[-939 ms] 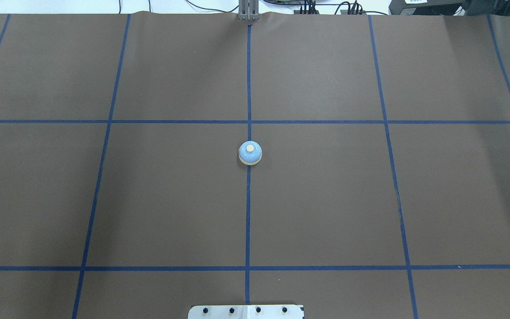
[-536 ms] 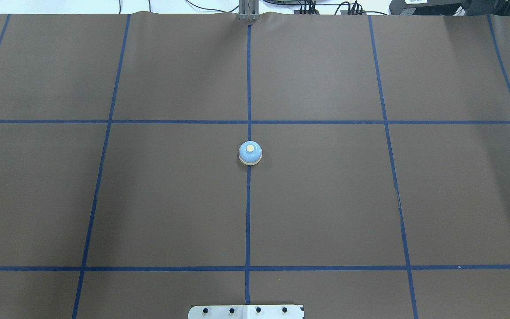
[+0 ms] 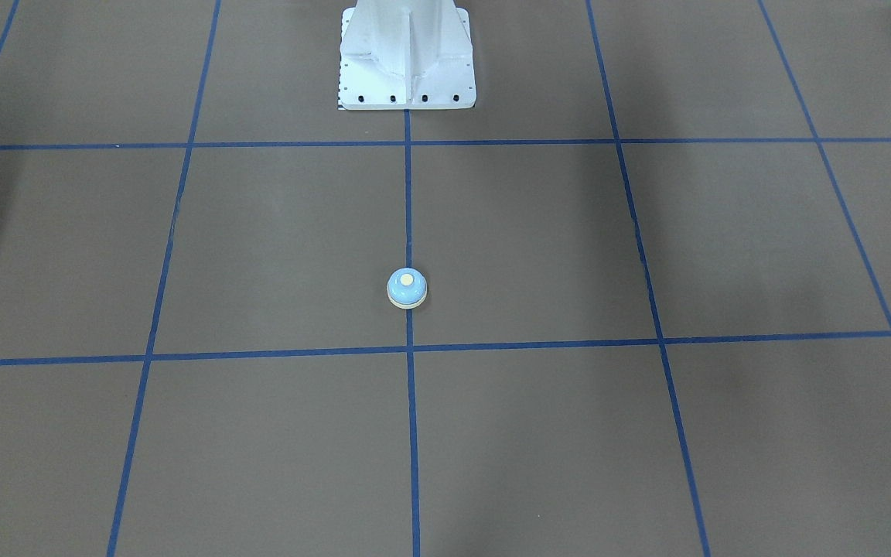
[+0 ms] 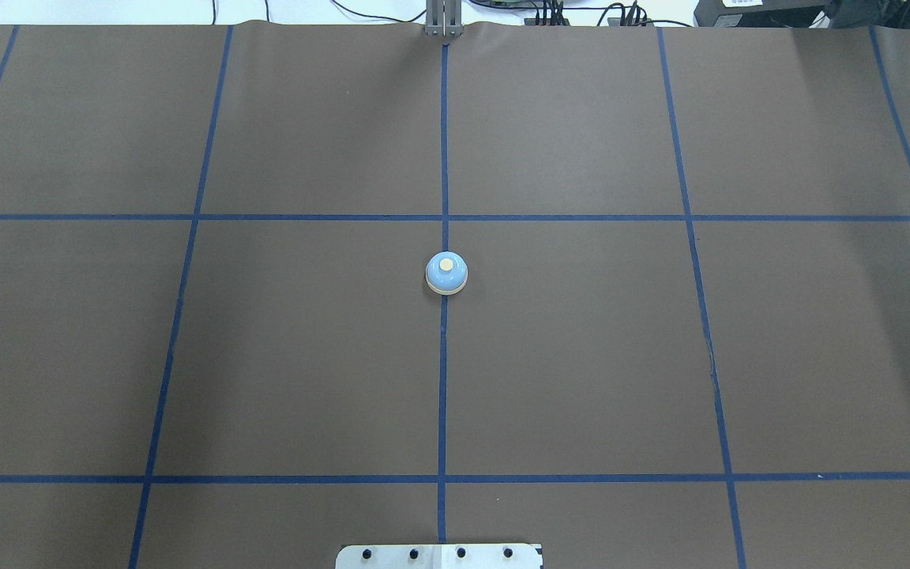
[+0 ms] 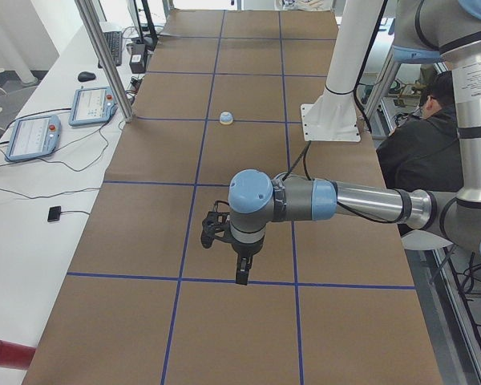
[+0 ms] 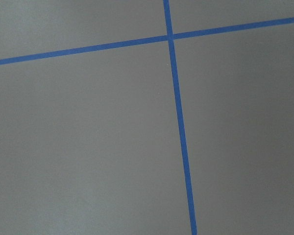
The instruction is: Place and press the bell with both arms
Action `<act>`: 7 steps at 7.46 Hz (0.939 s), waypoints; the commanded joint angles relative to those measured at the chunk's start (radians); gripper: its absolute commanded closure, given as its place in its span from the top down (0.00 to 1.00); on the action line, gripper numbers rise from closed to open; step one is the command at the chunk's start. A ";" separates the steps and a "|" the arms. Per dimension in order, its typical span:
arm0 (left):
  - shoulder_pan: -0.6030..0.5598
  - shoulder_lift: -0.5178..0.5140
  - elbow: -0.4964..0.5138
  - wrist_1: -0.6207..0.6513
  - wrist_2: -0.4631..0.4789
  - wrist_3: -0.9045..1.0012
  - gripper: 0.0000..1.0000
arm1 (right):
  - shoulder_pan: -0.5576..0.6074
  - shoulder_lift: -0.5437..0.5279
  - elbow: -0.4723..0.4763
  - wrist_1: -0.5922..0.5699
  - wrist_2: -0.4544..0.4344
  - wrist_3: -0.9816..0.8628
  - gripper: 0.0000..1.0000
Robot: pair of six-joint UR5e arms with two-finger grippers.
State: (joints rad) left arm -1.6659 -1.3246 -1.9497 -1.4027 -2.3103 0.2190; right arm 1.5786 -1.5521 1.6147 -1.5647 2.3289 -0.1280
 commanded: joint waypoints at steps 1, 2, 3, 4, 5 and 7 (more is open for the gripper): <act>0.000 0.001 0.000 -0.001 -0.001 -0.001 1.00 | 0.000 0.000 0.001 0.000 0.001 0.001 1.00; 0.000 0.001 0.000 -0.001 -0.001 -0.001 1.00 | 0.000 0.000 0.001 0.000 0.001 0.001 1.00; 0.000 0.001 0.000 -0.001 -0.001 -0.001 1.00 | 0.000 0.000 0.001 0.000 0.001 0.002 1.00; 0.000 0.001 0.000 -0.001 -0.001 0.000 1.00 | 0.000 0.000 0.001 0.000 0.003 0.004 1.00; 0.000 0.001 0.000 -0.001 -0.001 0.000 1.00 | -0.002 0.001 0.001 0.002 0.003 0.027 1.00; 0.000 0.001 0.000 -0.002 -0.001 0.002 1.00 | -0.005 0.001 0.014 0.002 0.001 0.054 1.00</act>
State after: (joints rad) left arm -1.6659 -1.3238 -1.9497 -1.4040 -2.3117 0.2203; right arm 1.5751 -1.5510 1.6231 -1.5633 2.3313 -0.0871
